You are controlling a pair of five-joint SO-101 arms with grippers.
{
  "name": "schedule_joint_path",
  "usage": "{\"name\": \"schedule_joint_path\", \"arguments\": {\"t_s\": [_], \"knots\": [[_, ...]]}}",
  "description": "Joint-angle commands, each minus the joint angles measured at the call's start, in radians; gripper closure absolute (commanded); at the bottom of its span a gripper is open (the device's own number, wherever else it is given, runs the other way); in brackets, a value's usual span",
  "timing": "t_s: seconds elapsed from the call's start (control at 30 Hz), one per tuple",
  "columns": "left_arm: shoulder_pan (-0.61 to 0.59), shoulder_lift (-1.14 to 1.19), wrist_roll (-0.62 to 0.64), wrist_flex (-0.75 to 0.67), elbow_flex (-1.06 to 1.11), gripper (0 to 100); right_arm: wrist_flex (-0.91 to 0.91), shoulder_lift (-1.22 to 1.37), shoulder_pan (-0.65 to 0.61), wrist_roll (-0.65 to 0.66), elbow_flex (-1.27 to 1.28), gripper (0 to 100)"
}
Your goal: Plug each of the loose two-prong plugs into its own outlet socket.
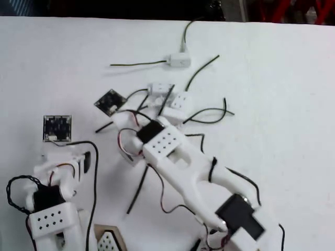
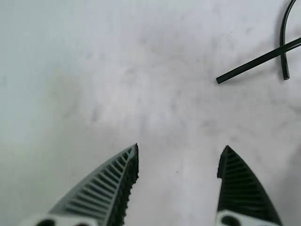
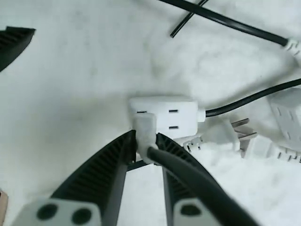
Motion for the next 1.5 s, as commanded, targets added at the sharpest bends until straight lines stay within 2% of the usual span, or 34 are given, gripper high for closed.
{"name": "schedule_joint_path", "arguments": {"t_s": [0.0, 0.37, 0.5, 0.73, 1.0, 1.47], "knots": [[-0.008, -0.016, 0.006, -0.02, -0.002, 73, -0.087, -0.085, 0.018, -0.034, 0.049, 98.1], [-0.008, -0.016, 0.006, -0.02, -0.002, 73, -0.142, -0.087, 0.016, -0.034, 0.13, 98.1], [-0.008, -0.016, 0.006, -0.02, -0.002, 73, -0.137, -0.085, -0.022, -0.032, 0.13, 98.1], [-0.008, -0.016, 0.006, -0.02, -0.002, 73, 0.001, -0.059, -0.03, -0.031, 0.029, 98.2], [-0.008, -0.016, 0.005, -0.02, -0.002, 73, 0.15, 0.168, -0.033, -0.031, -0.175, 98.2], [-0.008, -0.016, 0.003, -0.02, 0.003, 73, 0.185, 0.17, -0.016, -0.031, -0.166, 98.2]]}}
